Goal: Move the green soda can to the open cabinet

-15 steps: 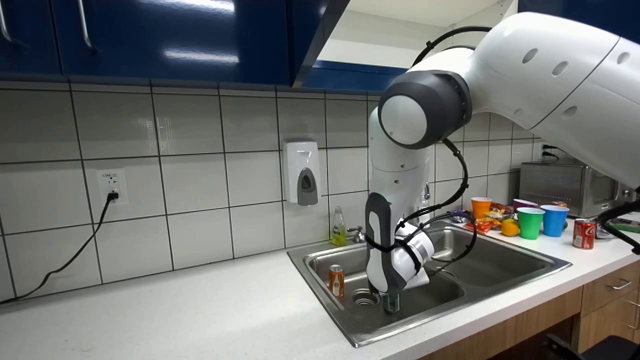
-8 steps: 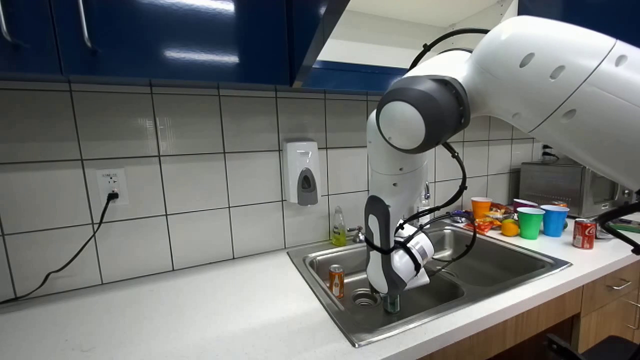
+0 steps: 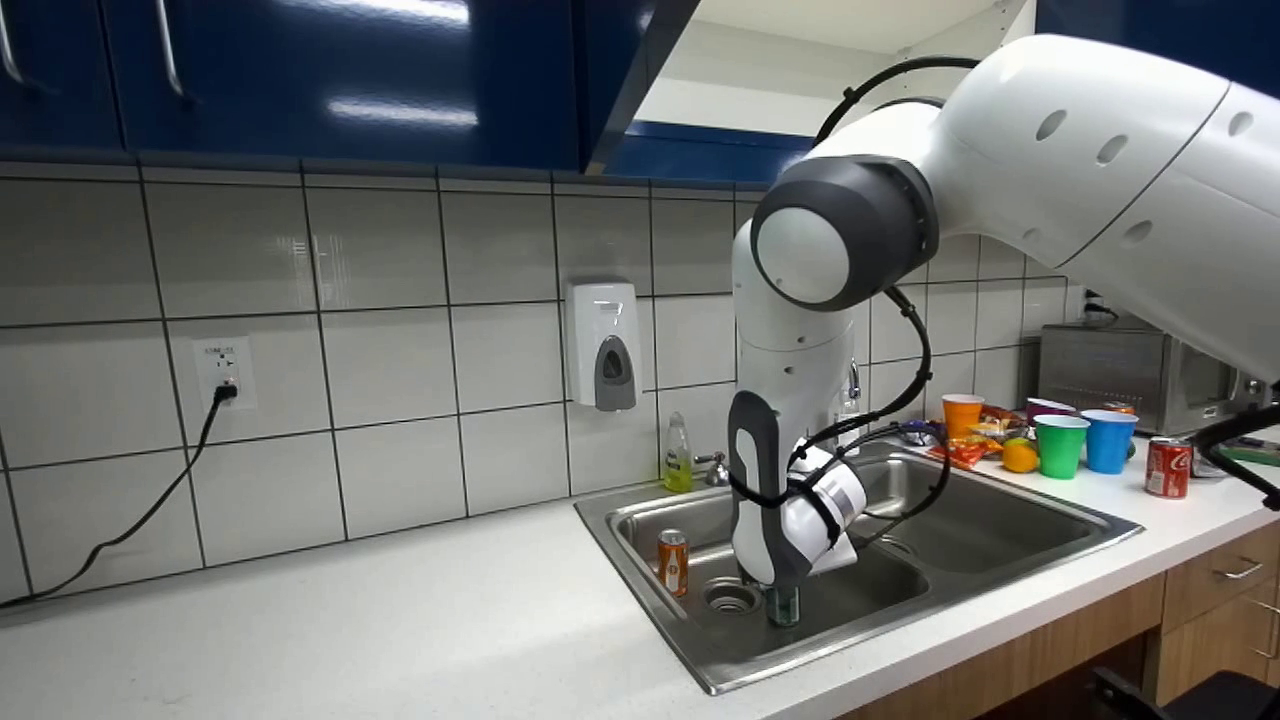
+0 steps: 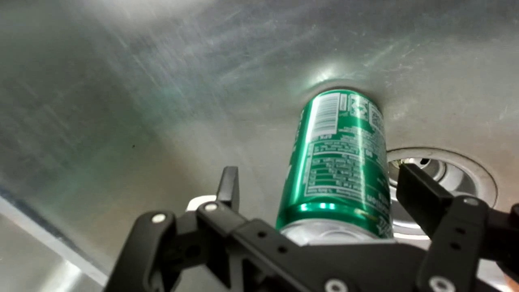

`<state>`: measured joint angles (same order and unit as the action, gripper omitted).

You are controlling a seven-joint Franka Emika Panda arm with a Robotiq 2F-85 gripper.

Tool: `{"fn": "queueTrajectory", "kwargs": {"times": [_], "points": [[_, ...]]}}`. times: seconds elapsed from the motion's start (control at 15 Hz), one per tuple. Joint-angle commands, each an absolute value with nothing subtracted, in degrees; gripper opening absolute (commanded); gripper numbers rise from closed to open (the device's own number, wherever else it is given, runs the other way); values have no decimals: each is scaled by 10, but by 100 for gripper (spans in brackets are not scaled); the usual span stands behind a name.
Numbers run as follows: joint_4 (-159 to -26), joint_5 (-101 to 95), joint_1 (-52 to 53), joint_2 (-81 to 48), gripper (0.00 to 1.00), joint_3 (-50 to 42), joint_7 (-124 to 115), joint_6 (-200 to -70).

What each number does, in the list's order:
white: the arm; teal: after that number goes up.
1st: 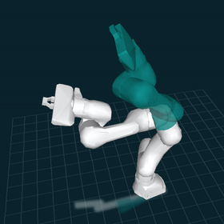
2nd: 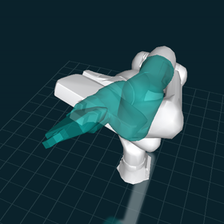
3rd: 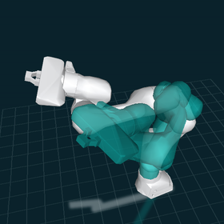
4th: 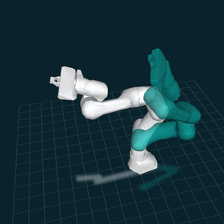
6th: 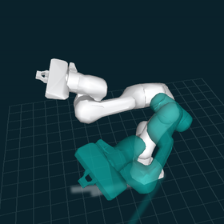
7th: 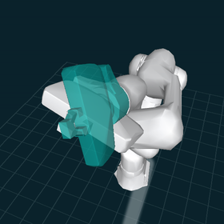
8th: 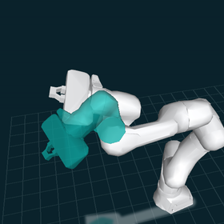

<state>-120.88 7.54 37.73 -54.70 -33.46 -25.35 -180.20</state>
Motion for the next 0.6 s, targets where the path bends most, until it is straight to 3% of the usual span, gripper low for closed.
{"fn": "queueTrajectory", "kwargs": {"times": [0.0, 0.53], "points": [[-1197, 92, 390, -559, 100, -346, -244, -1793], [-1186, 92, 395, -570, 100, -347, -244, -1790]]}}
